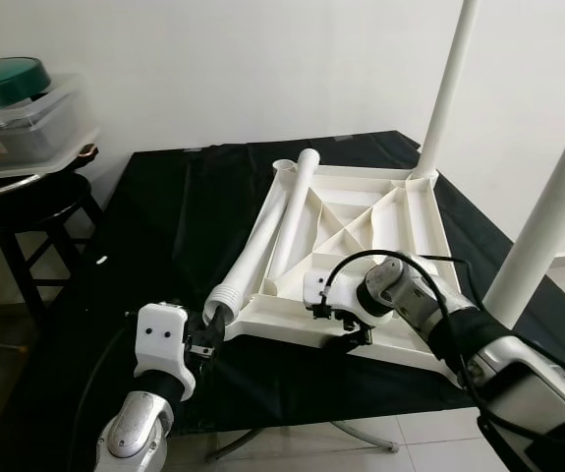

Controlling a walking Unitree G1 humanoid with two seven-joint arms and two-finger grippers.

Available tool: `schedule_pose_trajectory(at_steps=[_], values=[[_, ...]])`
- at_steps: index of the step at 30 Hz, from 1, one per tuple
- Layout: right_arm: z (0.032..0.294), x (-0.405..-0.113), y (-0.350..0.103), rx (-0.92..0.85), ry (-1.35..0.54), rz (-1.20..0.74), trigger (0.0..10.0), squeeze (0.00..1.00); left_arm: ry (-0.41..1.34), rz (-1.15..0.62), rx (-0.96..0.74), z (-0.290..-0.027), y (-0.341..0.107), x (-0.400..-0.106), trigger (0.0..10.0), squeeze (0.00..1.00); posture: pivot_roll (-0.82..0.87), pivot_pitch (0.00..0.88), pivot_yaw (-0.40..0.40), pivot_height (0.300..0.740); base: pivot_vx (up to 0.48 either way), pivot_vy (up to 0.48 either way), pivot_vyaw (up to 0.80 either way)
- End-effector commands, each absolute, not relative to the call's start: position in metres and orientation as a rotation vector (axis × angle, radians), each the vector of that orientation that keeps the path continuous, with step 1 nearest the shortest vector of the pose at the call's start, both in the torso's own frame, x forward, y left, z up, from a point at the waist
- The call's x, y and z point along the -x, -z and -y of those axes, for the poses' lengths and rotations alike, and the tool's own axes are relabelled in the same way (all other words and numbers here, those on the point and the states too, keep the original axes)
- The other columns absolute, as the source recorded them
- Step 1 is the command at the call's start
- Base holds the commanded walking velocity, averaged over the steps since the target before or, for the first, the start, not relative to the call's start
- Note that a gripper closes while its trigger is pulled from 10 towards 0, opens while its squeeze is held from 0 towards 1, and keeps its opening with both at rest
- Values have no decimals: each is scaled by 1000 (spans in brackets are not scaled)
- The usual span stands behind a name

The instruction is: Building children table

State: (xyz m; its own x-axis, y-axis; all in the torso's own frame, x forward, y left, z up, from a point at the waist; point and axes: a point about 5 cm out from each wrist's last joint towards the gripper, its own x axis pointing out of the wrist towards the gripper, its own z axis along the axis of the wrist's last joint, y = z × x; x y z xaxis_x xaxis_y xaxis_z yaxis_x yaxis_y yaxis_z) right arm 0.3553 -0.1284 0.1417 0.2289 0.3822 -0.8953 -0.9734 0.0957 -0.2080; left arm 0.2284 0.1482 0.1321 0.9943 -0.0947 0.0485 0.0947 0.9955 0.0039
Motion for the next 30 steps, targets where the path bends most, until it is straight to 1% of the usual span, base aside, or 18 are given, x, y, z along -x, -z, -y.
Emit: schedule_pose_trajectory(at_steps=[1, 2, 3, 5, 6, 9, 10, 12, 14, 15, 17, 19, 20, 22, 23, 27, 30], values=[[140, -355, -133, 1037, -1141, -854, 0, 0, 90, 33, -2, -148, -128, -227, 10000, 0, -47, 10, 31, 740, 0, 0, 0], [139, -359, -136, 1053, -1121, -830, 4745, 0, 89, 33, -1, -148, -128, -227, 10000, 0, -47, 10, 31, 740, 0, 0, 0], [136, -363, -141, 1068, -1113, -785, 10000, 0, 88, 33, 0, -148, -127, -227, 10000, 0, -47, 10, 31, 740, 0, 0, 0], [134, -365, -145, 1076, -1110, -753, 10000, 0, 87, 33, 0, -148, -127, -227, 10000, 0, -47, 10, 31, 740, 0, 0, 0], [130, -368, -161, 1106, -1151, -650, 10000, 0, 85, 33, 2, -148, -128, -227, 10000, 0, -47, 11, 29, 740, 0, 0, 0], [129, -368, -170, 1095, -1186, -619, 10000, 0, 83, 33, 4, -148, -128, -227, 10000, 0, -47, 11, 29, 740, 0, 0, 0], [130, -368, -172, 1095, -1192, -622, 10000, 1000, 83, 33, 4, -148, -128, -227, 10000, 0, -47, 11, 29, 740, 0, 0, 0], [131, -367, -173, 1098, -1195, -625, 10000, 1000, 82, 33, 5, -148, -128, -227, 10000, 0, -47, 11, 29, 740, 0, 0, 0], [127, -366, -177, 1090, -1211, -593, 10000, 1000, 83, 32, 6, -148, -128, -227, 10000, 0, -47, 11, 29, 740, 0, 0, 0], [123, -366, -183, 1100, -1228, -543, 10000, 1000, 85, 31, 7, -148, -128, -228, 10000, 0, -53, 14, 33, 740, 0, 0, 0], [122, -366, -185, 1105, -1231, -532, 10000, 1000, 85, 31, 8, -148, -128, -228, 10000, 0, -53, 14, 33, 740, 0, 0, 0], [120, -363, -192, 1126, -1274, -499, 10000, 988, 87, 31, 9, -148, -128, -228, 10000, 0, -54, 15, 35, 740, 0, 0, 0], [117, -358, -198, 1124, -1320, -477, 10000, 353, 86, 31, 10, -148, -128, -228, 10000, 0, -56, 15, 34, 740, 0, 0, 0], [116, -355, -202, 1122, -1353, -463, 10000, 353, 85, 31, 10, -148, -128, -228, 10000, 0, -56, 15, 34, 740, 0, 0, 0], [114, -350, -204, 1118, -1399, -457, 10000, 0, 85, 31, 11, -148, -128, -228, 10000, 0, -55, 14, 34, 740, 0, 0, 0], [112, -339, -203, 1113, -1486, -481, 10000, 0, 83, 32, 11, -148, -128, -228, 10000, 0, -55, 14, 34, 740, 0, 0, 0], [112, -337, -200, 1111, -1501, -496, 10000, 0, 82, 32, 12, -149, -128, -228, 10000, 0, -55, 14, 34, 740, 0, 0, 0]])
